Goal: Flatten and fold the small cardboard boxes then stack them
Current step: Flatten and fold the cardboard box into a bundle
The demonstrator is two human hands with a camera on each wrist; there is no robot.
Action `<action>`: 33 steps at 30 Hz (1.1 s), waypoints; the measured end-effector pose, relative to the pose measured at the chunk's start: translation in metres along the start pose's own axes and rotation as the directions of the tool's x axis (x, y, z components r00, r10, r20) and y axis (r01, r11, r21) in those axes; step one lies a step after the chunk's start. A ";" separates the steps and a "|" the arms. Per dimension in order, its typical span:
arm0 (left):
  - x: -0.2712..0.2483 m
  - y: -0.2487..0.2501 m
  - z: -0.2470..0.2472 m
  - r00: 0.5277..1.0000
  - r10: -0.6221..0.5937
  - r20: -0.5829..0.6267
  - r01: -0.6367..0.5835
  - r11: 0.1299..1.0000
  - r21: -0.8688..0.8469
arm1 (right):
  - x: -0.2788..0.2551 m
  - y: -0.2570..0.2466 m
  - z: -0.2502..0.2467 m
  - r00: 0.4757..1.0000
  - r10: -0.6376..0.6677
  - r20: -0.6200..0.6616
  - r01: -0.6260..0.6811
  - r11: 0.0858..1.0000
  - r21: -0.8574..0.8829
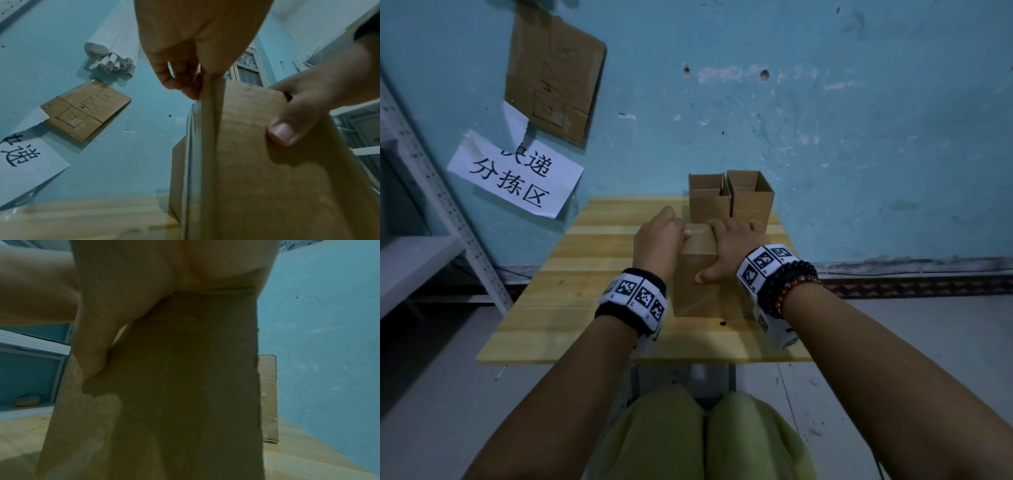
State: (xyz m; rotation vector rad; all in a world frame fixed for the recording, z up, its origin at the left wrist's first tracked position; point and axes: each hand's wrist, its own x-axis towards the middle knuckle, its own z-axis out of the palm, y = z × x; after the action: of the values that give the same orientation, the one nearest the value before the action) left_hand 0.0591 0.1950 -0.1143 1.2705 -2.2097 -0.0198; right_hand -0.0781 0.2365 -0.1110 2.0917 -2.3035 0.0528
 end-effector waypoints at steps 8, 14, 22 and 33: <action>0.009 0.007 -0.009 0.962 -0.257 0.091 0.272 0.920 -0.284 | 0.001 0.000 0.001 1.000 0.007 -0.005 -0.007 1.000 -0.001; 0.012 0.015 -0.011 0.968 -0.211 0.135 0.205 0.977 0.060 | 0.001 0.000 0.001 1.000 0.005 -0.005 -0.005 1.000 -0.010; 0.012 0.003 -0.010 0.950 -0.289 0.122 0.305 0.942 -0.140 | 0.001 0.000 0.002 1.000 0.002 -0.016 -0.002 1.000 0.002; 0.010 -0.023 0.017 0.871 -0.428 0.242 0.466 0.563 -0.683 | 0.001 0.001 0.001 1.000 0.003 -0.004 -0.003 1.000 0.004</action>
State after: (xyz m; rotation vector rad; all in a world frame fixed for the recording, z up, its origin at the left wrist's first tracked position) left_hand 0.0646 0.1697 -0.1304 1.2905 -1.5419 -1.0462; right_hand -0.0789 0.2352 -0.1120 2.0881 -2.3063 0.0617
